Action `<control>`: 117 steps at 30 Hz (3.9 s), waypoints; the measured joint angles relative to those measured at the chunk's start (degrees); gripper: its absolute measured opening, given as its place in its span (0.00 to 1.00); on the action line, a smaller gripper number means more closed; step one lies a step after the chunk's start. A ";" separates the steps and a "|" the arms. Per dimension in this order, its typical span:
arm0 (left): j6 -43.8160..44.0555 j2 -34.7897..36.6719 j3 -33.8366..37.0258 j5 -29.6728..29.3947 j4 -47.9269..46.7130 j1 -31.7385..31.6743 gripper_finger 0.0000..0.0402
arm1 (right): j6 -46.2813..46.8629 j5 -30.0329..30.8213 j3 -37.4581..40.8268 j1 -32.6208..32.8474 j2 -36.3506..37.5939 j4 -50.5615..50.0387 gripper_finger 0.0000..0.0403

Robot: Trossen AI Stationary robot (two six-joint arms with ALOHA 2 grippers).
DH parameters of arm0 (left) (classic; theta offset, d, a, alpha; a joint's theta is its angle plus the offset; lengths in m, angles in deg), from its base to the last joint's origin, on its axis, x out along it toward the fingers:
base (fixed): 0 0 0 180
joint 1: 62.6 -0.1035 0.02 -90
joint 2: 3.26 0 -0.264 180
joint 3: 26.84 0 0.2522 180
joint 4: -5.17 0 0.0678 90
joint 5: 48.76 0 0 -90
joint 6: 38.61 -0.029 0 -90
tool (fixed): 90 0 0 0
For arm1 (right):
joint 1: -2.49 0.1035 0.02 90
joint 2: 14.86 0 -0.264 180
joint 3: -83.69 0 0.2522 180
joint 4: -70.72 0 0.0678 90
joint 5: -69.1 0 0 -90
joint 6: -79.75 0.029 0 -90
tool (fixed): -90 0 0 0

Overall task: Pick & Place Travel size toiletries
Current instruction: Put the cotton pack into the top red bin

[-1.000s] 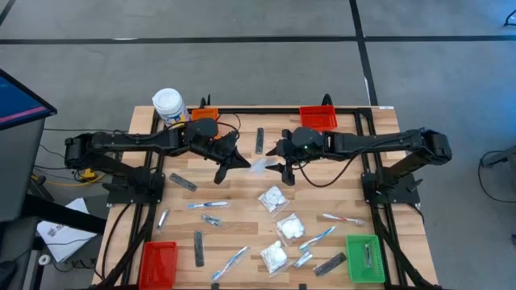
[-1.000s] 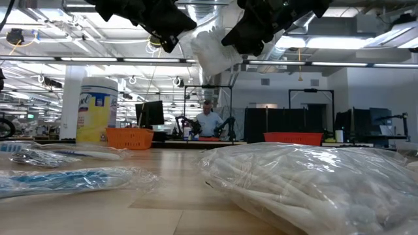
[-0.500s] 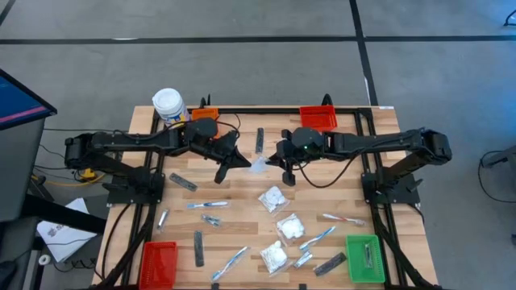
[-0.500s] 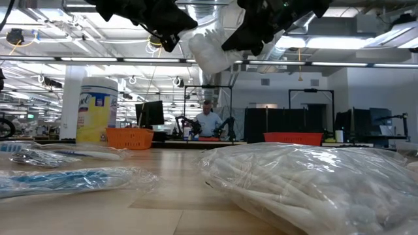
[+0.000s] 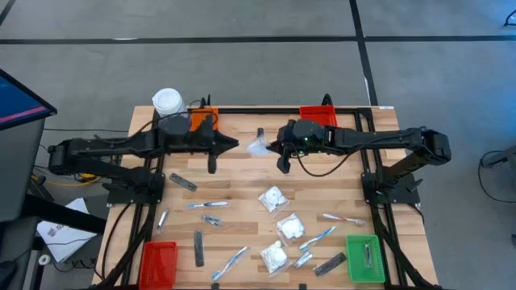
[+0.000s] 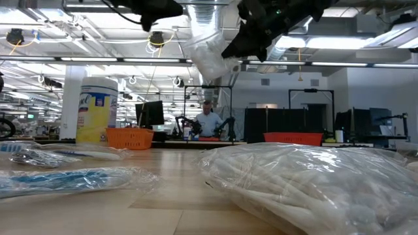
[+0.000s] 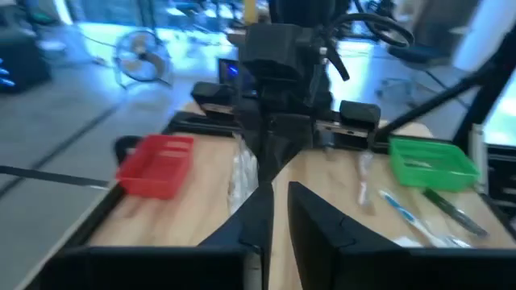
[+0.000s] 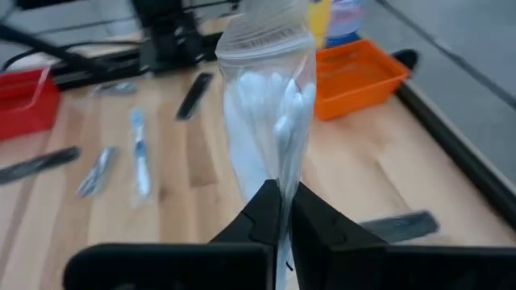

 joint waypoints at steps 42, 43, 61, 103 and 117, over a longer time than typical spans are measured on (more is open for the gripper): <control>-2.14 -8.68 13.93 -0.61 43.12 0.08 0.53 | 1.24 4.25 14.05 4.62 10.92 34.99 0.01; -2.14 -9.07 13.93 -0.61 43.51 0.16 0.54 | 1.36 4.24 14.10 4.62 10.41 35.82 0.01; -1.92 -10.26 13.91 0.87 45.34 0.24 0.52 | 2.72 4.24 13.99 4.69 6.60 42.46 0.02; -1.68 -14.45 13.93 1.79 50.25 0.24 0.48 | 4.07 4.11 13.86 4.56 3.58 45.67 0.02; -0.57 -14.43 13.93 2.95 50.55 0.24 0.12 | 3.15 4.05 13.86 4.51 3.58 45.19 0.03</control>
